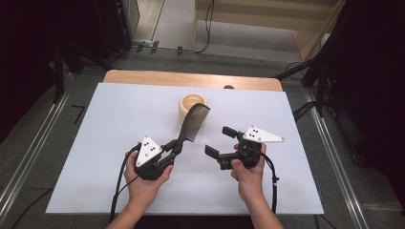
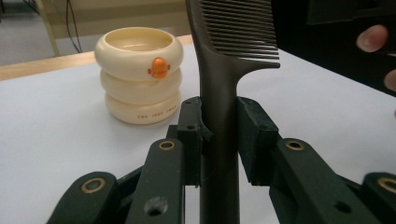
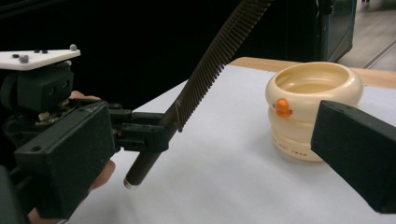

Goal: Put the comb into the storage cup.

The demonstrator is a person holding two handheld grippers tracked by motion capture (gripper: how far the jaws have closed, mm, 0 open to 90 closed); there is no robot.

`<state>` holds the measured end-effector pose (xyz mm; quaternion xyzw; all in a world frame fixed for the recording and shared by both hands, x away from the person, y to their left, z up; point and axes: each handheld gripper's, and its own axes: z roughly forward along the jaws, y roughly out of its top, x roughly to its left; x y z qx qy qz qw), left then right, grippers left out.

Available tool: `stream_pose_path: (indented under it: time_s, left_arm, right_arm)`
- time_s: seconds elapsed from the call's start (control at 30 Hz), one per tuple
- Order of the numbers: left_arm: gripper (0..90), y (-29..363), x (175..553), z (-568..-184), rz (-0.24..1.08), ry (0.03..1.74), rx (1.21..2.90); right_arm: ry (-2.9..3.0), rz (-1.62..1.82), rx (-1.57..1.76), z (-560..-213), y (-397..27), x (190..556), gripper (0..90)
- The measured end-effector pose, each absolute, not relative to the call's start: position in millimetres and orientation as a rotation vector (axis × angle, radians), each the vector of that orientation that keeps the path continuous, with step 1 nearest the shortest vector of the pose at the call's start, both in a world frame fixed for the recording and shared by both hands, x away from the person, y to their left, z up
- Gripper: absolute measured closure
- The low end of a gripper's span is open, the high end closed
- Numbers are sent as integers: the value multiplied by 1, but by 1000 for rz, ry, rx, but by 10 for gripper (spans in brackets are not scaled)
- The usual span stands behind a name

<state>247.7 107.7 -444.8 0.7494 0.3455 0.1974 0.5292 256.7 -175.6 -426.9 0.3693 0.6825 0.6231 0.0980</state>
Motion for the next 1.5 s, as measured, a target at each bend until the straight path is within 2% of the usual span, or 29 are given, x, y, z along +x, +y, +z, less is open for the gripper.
stream_pose_path:
  time_s: [0.37, 0.5, 0.53, 0.7, 0.8, 0.93, 1.1, 1.17, 1.5]
  left_arm:
    - [728, 94, 237, -448, 463, 769, 1801]
    - [728, 90, 234, -450, 462, 748, 1807]
    - [728, 89, 233, -451, 469, 743, 1809]
    - [728, 85, 229, -453, 469, 723, 1810]
    - [727, 81, 227, -455, 465, 710, 1818]
    - [728, 78, 225, -457, 456, 702, 1825]
    - [728, 74, 222, -458, 454, 688, 1824]
    - [728, 73, 221, -459, 452, 683, 1826]
    - [727, 70, 219, -462, 450, 670, 1829]
  right_arm:
    - [1994, 1841, 1174, -426, -170, 256, 149]
    - [1981, 1835, 1205, -426, -167, 256, 246]
    - [1978, 1838, 1218, -427, -166, 256, 294]
    - [1951, 1838, 1281, -428, -165, 257, 373]
    - [1972, 1888, 1293, -431, -164, 258, 461]
    - [1988, 1915, 1291, -434, -162, 258, 479]
    - [1995, 1983, 1390, -439, -163, 260, 538]
    - [1986, 1979, 1405, -441, -163, 259, 590]
    - [1978, 1975, 1398, -443, -161, 258, 681]
